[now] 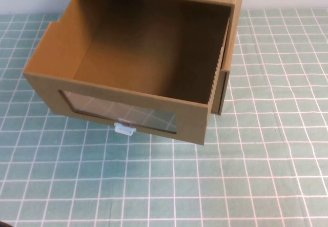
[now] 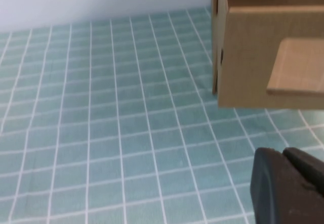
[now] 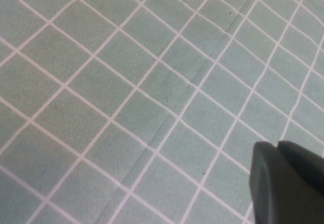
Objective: Open the shoe box
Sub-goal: 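Pull the top drawer of the cardboard box fully open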
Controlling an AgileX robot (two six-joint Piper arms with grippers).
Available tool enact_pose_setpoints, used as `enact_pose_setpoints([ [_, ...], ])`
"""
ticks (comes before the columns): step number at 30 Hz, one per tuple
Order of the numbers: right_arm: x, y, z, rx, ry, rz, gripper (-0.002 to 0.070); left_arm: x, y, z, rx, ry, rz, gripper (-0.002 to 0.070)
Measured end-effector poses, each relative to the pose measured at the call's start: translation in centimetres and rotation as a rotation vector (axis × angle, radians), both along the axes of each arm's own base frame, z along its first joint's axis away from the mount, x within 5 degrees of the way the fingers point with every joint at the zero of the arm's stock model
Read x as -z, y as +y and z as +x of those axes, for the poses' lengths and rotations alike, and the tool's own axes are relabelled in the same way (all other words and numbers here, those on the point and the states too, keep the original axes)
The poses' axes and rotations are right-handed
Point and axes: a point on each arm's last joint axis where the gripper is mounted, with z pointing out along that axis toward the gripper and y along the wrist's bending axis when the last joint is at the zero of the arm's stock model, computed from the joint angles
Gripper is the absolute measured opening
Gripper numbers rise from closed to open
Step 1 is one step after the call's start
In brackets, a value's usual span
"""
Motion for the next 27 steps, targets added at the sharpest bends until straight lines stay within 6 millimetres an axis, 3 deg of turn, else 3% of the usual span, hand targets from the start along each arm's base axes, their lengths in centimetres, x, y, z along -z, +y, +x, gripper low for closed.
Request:
enact_pose_setpoints([
  [10, 0.1, 0.1, -0.1, 0.000, 0.012, 0.009, -0.0013, 3.6, -0.1, 0.7, -0.003, 0.046, 0.005, -0.0005],
  [16, 0.1, 0.1, -0.1, 0.000, 0.013, 0.010, -0.0013, 7.4, 0.2, 0.5, -0.022, -0.216, 0.011, -0.0006],
  [19, 0.1, 0.1, -0.1, 0.001, 0.014, 0.011, -0.0013, 10.5, 0.3, 0.2, -0.023, -0.283, 0.018, -0.0005],
  [23, 0.1, 0.1, -0.1, 0.001, 0.015, 0.013, -0.0013, 13.3, 0.3, 0.2, -0.023, -0.152, 0.013, -0.0005],
  [27, 0.1, 0.0, -0.1, 0.002, 0.016, 0.013, -0.0013, 14.4, 0.3, 0.0, -0.025, -0.045, 0.022, -0.0005],
])
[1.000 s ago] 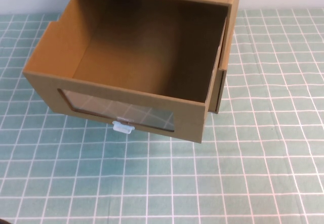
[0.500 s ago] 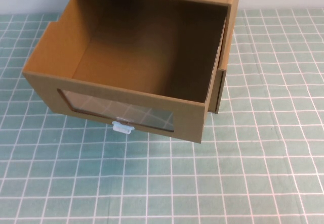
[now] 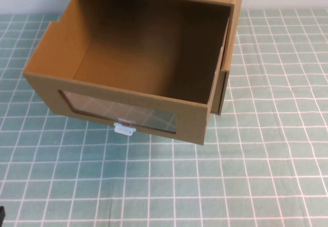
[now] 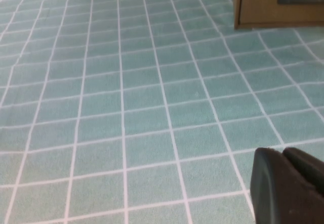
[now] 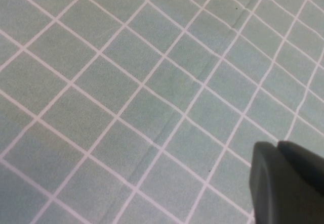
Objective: Open the shoe box
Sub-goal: 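Pull the top drawer of the cardboard box fully open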
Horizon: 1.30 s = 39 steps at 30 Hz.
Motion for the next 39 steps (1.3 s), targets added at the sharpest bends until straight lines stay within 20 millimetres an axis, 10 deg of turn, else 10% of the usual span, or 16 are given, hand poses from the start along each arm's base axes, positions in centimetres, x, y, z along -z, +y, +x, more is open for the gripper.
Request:
enact_pose_setpoints([
  [39, -1.7, -1.6, -1.5, 0.075, -0.176, 0.278, -0.0013, 0.1, 0.0, 0.0, -0.005, 0.011, -0.016, -0.0005],
])
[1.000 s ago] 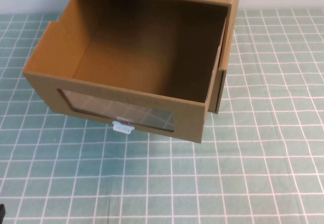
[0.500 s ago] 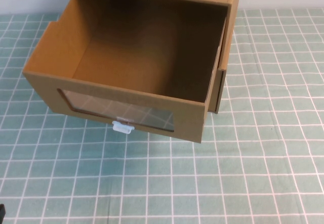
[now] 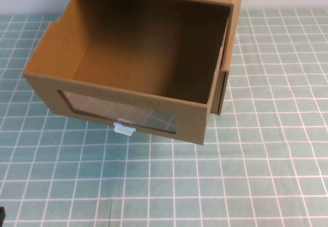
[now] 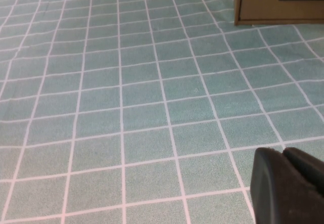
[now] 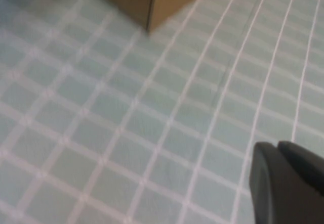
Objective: Open the shoe box
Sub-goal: 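Pull the top drawer of the cardboard box fully open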
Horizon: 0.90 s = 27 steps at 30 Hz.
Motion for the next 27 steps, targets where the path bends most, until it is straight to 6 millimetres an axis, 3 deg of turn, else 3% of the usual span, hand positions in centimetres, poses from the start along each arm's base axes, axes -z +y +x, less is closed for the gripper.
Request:
enact_pose_setpoints([
  [4, -0.4, -0.5, -1.0, 0.106, -0.236, 0.291, -0.0013, 0.0, 0.0, 0.0, 0.000, 0.000, 0.000, -0.0005],
  [8, 2.2, -1.0, -1.3, 0.216, -0.412, 0.334, -0.0014, 0.0, 0.0, 0.0, 0.000, 0.000, 0.000, -0.0005],
  [12, 6.6, -1.1, -0.8, 0.259, -0.318, 0.292, -0.0013, 0.0, 0.0, 0.0, 0.000, 0.000, 0.000, -0.0005],
  [15, 8.0, -1.3, -0.8, 0.278, -0.195, 0.255, -0.0013, 0.0, 0.0, 0.0, 0.000, 0.001, 0.000, -0.0006],
  [21, 8.7, -1.4, -0.9, 0.293, -0.123, 0.251, -0.0013, 0.0, 0.0, 0.0, 0.000, 0.001, -0.001, -0.0005],
  [27, 8.7, -0.3, -1.1, 0.170, -0.115, 0.239, -0.0013, 0.0, 0.0, 0.0, 0.000, 0.001, -0.001, -0.0005],
])
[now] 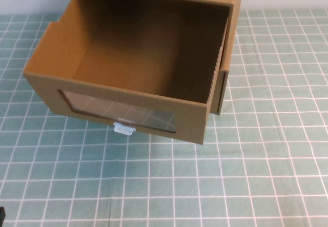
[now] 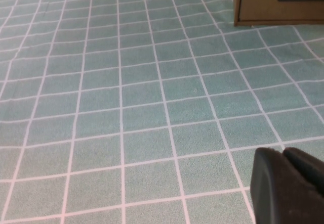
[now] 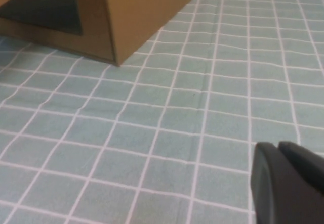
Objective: Open the shoe box
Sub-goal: 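Pull the top drawer of the cardboard box fully open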
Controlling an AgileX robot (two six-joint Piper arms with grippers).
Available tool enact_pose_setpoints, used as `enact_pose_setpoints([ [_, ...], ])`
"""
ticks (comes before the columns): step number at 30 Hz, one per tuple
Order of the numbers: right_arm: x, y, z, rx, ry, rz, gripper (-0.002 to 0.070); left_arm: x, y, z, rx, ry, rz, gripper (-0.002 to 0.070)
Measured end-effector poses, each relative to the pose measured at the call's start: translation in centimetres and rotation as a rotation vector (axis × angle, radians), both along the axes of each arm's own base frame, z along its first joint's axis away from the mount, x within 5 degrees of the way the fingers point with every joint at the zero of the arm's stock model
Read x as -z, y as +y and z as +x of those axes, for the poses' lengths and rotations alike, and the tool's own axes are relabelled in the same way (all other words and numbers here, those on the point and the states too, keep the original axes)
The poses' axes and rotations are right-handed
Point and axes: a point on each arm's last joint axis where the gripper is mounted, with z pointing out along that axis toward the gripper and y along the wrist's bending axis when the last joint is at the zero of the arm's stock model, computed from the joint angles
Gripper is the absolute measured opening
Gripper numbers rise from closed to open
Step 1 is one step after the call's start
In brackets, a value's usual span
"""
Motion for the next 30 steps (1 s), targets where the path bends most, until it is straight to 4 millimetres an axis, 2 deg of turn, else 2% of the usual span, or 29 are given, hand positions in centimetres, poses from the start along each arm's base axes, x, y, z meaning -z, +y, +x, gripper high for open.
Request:
enact_pose_setpoints([
  [4, 0.36, 0.49, -0.24, -0.084, 0.012, -0.107, -0.0013, 0.00, 0.00, 0.00, 0.000, 0.000, 0.000, -0.0005],
  [7, 0.50, 0.37, -0.24, -0.058, 0.023, -0.132, -0.0013, 0.00, 0.00, 0.00, 0.000, 0.000, 0.000, -0.0005],
  [14, 0.55, -0.27, -0.07, 0.065, 0.034, -0.146, -0.0013, 0.00, 0.00, 0.00, 0.000, 0.000, 0.000, -0.0005],
  [30, 0.55, -0.29, -0.07, 0.070, 0.035, -0.146, -0.0013, 0.00, 0.00, 0.00, 0.000, 0.000, 0.000, -0.0005],
])
